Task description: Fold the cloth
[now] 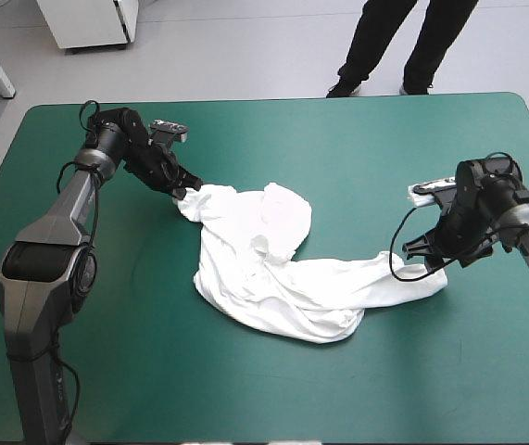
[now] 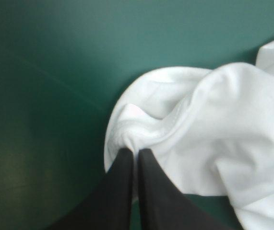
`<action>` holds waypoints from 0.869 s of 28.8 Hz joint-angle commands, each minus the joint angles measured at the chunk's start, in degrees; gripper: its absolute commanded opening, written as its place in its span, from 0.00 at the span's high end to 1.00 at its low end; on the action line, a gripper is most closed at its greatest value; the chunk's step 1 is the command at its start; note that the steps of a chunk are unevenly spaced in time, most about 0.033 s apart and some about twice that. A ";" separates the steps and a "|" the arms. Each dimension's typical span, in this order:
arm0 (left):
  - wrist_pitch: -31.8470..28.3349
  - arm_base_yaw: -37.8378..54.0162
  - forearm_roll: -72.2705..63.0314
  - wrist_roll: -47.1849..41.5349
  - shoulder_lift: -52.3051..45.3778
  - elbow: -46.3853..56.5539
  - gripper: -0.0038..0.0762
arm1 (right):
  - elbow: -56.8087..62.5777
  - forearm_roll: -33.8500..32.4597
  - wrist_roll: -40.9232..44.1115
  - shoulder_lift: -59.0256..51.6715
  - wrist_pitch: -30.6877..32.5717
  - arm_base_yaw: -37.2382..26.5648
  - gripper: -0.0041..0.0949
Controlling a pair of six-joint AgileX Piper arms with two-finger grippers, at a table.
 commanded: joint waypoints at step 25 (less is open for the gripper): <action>3.33 -0.37 -1.68 0.35 -10.07 -1.41 0.98 | 1.42 10.66 -5.26 5.11 -3.03 -2.28 0.97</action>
